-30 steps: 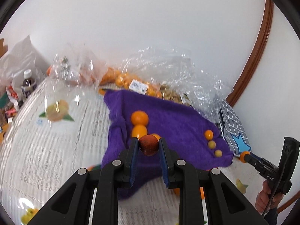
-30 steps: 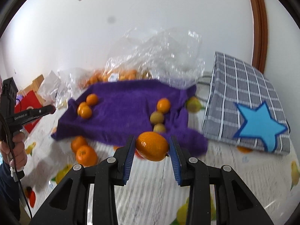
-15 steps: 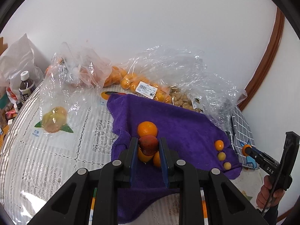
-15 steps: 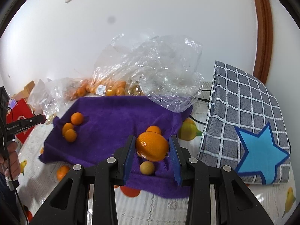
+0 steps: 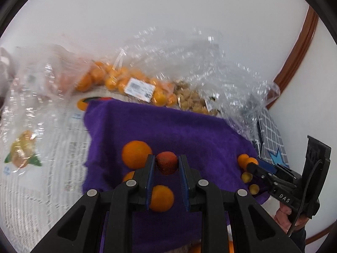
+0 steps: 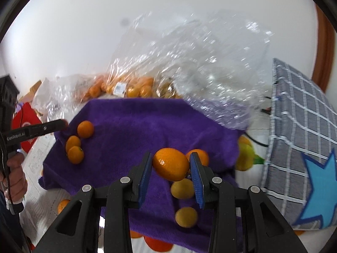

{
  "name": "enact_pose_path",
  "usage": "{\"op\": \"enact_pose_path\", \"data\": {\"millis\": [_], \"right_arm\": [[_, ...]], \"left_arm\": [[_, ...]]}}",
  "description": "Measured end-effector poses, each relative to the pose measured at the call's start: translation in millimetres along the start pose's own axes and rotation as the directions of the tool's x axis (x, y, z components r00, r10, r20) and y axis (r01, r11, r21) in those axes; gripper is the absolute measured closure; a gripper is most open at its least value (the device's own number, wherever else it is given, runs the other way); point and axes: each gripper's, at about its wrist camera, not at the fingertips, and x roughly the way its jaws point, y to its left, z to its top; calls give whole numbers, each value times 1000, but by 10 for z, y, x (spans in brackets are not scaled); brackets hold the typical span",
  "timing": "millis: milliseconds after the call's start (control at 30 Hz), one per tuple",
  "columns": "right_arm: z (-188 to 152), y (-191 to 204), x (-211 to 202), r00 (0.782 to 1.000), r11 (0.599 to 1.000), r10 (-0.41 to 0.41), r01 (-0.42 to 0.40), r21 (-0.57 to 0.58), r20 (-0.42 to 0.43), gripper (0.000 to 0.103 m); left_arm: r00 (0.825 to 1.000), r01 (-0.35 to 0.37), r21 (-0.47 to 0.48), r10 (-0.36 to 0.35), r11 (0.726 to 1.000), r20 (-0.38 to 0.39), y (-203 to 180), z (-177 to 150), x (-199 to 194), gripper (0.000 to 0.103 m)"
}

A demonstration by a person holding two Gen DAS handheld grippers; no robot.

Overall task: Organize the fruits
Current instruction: 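Release the red fruit from the left tool while the right tool releases the orange onto the towel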

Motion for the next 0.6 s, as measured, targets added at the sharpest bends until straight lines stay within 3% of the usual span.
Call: {"op": "enact_pose_path", "data": {"millis": [300,600], "right_arm": [[-23,96,287,999,998,-7,4,-64,-40,67],[-58,194,360,998,991,-44,37,-130,-51,67]], "left_arm": [[993,-31,29,34,999,-113,-46,-10,314,82],[992,-36,38,40,999,-122,-88,-25,384,82]]}}
